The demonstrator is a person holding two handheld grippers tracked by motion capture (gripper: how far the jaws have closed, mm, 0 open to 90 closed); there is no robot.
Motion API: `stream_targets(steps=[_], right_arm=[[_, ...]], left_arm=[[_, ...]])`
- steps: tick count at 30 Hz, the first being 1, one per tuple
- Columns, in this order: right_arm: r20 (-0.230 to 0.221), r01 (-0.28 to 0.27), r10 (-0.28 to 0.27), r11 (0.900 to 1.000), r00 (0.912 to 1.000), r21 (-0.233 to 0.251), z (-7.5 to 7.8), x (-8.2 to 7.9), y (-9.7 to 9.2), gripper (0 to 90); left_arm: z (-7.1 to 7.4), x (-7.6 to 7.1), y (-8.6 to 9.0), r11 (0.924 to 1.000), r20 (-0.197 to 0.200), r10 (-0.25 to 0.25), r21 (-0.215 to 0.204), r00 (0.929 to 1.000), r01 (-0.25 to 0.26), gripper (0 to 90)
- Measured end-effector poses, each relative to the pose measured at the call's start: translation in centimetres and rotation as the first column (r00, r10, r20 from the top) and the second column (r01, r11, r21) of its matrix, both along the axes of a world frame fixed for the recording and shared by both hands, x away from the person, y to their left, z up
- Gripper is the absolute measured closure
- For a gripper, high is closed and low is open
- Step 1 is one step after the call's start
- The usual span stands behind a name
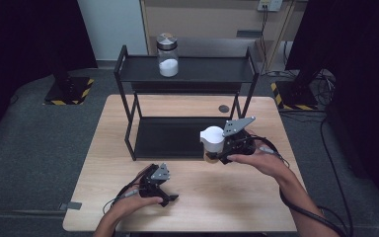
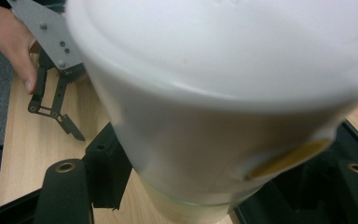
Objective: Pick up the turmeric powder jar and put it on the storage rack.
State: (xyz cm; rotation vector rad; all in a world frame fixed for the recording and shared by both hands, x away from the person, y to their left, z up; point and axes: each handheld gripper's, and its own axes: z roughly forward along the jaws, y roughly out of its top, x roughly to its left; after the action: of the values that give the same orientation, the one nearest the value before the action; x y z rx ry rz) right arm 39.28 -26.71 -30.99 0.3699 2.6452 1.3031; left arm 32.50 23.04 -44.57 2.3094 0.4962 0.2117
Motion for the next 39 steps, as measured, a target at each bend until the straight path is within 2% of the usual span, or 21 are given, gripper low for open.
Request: stream_targets(steps=[8,17,23,39], right_arm=[[-0.013,0.0,0.001,0.9999,0.9999,0.012,0.6,0.9,-0.2,31.3],[-0.014,0.002,-0.002,1.0,0.9999,0.001,1.3,1.7,-0.2,31.4],[-0.003,0.002,-0.002,0.9999,1.0,0.013,2.1,2.2,-0.3,31.3],[0.02,-0.006,0.006,0.9999,0.9998,0.009,4.6,2.6,-0.2,31.4]], left_arm=[[0.0,0.0,0.0,1.0,-0.001,0.002,-0.002,1.0,-0.002,0.0],[-0.1,0.0,0.0,1.0,-0.001,0.002,-0.004,1.0,-0.002,0.0],[-0.1,0.0,0.0,1.0,-0.001,0.003,-0.005,1.0,-0.003,0.0],[-0.1,0.0,0.1,1.0,-0.003,-0.001,-0.005,1.0,0.001,0.0]])
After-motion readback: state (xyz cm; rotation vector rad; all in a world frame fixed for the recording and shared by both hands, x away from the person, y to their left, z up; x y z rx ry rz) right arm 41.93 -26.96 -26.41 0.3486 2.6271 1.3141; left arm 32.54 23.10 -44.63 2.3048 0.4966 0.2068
